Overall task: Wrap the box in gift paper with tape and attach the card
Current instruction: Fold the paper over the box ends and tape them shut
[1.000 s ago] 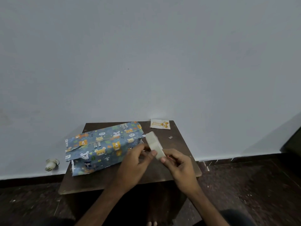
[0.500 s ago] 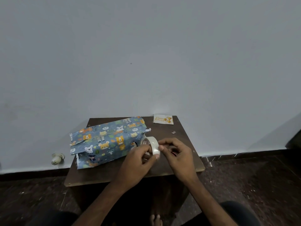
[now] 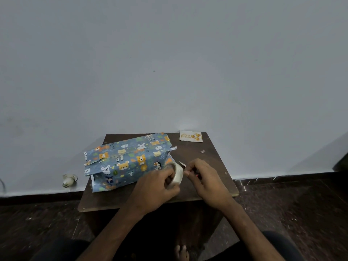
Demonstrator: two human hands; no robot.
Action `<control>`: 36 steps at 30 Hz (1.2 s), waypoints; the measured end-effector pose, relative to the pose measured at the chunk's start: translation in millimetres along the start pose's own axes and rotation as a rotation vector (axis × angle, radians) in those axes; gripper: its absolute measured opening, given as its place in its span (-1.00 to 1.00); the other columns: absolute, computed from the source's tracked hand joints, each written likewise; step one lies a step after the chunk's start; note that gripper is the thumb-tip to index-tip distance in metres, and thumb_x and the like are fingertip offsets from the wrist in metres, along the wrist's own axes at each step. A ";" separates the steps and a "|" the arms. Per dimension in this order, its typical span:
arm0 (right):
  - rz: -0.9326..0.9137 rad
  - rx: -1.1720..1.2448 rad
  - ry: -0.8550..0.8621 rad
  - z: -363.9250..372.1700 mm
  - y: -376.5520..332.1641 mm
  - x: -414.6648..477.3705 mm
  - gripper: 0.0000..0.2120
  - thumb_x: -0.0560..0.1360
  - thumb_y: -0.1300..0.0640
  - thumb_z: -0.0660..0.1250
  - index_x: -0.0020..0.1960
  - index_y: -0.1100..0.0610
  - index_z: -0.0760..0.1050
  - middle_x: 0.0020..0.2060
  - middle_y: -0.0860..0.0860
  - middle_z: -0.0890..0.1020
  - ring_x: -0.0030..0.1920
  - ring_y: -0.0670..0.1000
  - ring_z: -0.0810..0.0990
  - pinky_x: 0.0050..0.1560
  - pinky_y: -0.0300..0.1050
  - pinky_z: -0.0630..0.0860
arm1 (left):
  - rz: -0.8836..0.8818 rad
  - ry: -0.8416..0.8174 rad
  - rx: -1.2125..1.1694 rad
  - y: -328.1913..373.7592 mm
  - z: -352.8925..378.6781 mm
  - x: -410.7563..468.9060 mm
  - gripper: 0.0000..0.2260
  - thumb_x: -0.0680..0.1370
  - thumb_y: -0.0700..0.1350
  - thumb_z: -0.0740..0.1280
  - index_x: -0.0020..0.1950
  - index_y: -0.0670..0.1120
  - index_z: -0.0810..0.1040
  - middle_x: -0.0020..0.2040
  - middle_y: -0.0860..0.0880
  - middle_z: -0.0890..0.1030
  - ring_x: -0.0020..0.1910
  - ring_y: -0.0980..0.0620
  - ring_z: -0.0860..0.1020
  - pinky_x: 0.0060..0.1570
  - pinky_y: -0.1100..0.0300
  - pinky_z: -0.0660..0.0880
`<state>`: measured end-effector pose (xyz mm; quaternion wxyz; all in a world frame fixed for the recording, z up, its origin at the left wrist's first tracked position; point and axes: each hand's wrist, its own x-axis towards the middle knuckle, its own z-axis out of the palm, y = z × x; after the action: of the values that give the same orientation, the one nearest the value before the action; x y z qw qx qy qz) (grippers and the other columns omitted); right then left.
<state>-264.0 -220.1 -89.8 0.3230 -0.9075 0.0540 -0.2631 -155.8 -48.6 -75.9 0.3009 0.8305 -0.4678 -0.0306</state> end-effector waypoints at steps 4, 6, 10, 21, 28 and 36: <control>0.153 0.166 -0.127 -5.1 7.0 5.8 -0.93 0.60 0.10 0.33 -0.07 0.03 0.51 -0.16 -0.03 0.64 -0.13 -0.01 0.56 -0.09 -0.10 0.50 | 0.007 -0.075 0.157 -0.8 -8.1 -1.9 -0.76 0.51 0.17 0.28 0.10 0.10 0.51 -0.25 0.10 0.52 -0.25 0.12 0.49 -0.27 0.18 0.34; 0.228 0.307 -0.164 -1.2 9.4 8.4 -0.94 0.59 0.13 0.35 -0.06 0.09 0.53 -0.15 0.02 0.68 -0.16 0.00 0.60 -0.10 -0.11 0.52 | 0.012 -0.068 0.204 -0.1 -8.6 -2.0 -0.78 0.55 0.15 0.24 0.13 0.11 0.49 -0.20 0.09 0.54 -0.19 0.07 0.52 -0.22 0.16 0.30; 0.284 0.547 -0.162 8.8 8.8 13.2 -0.97 0.54 0.25 0.40 -0.02 0.19 0.57 -0.17 0.14 0.69 -0.15 -0.04 0.63 -0.08 -0.21 0.51 | -0.017 -0.029 0.185 -3.0 -4.3 -0.9 -0.70 0.61 0.29 0.15 0.08 0.09 0.43 -0.21 0.10 0.57 -0.24 0.09 0.53 -0.19 0.12 0.38; 0.198 0.293 -0.160 13.0 1.7 21.7 -0.76 0.57 0.35 0.29 0.11 0.06 0.38 -0.25 -0.10 0.60 -0.14 -0.13 0.62 -0.06 -0.31 0.49 | -0.088 -0.153 0.003 -8.3 10.5 8.5 -0.67 0.43 0.23 0.08 0.05 0.10 0.43 -0.17 0.04 0.66 -0.15 -0.02 0.61 -0.12 0.02 0.53; 0.200 0.218 -0.141 4.6 5.8 36.5 -0.75 0.53 0.31 0.37 0.12 0.09 0.40 -0.23 0.00 0.66 -0.19 -0.07 0.62 -0.12 -0.26 0.51 | -0.126 -0.040 -0.037 -7.3 14.7 12.2 -0.79 0.64 0.16 0.17 -0.04 0.08 0.47 -0.30 0.06 0.64 -0.29 0.14 0.58 -0.17 0.06 0.54; 0.480 0.436 0.094 -20.4 30.9 43.2 -0.89 0.60 0.19 0.32 -0.04 0.15 0.62 -0.27 0.01 0.70 -0.35 -0.11 0.51 -0.25 -0.24 0.49 | -0.223 -0.054 -0.217 -12.7 14.6 11.1 -0.88 0.59 0.05 0.26 -0.12 0.11 0.53 -0.34 0.12 0.66 -0.46 0.22 0.54 -0.19 -0.03 0.60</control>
<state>-235.2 -267.4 -76.3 0.5596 -0.7652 0.2239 -0.2264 -144.8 -59.4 -92.0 0.3709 0.8388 -0.3744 -0.1367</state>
